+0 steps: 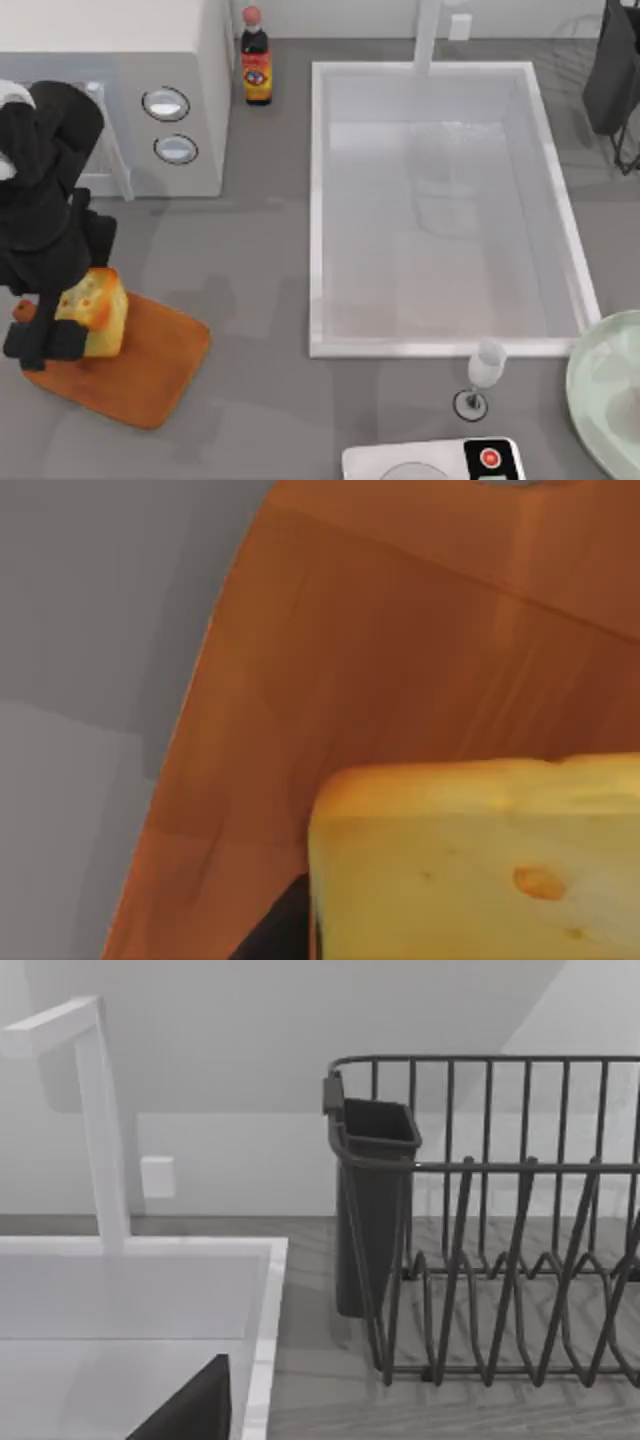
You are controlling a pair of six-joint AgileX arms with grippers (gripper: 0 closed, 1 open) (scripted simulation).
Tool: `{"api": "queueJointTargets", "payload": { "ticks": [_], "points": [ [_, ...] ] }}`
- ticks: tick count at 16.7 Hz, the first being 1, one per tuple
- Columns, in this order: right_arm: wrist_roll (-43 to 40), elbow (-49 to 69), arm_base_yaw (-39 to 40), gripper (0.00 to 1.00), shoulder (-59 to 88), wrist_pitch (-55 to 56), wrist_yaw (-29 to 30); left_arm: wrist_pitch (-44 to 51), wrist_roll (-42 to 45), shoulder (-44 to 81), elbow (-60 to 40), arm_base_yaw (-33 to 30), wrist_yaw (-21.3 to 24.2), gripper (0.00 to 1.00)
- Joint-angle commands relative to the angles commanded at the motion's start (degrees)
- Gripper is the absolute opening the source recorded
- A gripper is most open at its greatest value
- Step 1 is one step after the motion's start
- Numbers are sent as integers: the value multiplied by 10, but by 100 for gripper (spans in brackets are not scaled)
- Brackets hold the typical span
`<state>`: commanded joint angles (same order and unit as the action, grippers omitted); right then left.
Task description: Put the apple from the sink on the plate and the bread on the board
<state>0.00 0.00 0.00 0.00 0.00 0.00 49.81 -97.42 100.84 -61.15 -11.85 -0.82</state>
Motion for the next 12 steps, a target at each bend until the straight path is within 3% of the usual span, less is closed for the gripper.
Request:
{"api": "queueJointTargets", "payload": {
  "ticks": [5, 12],
  "points": [
    [0, 0, 0, 100, 0, 0, 0, -4, 0, 4, 5, 0, 0, 0],
    [0, 0, 0, 100, 0, 0, 0, -4, 0, 4, 5, 0, 0, 53]
  ]
}}
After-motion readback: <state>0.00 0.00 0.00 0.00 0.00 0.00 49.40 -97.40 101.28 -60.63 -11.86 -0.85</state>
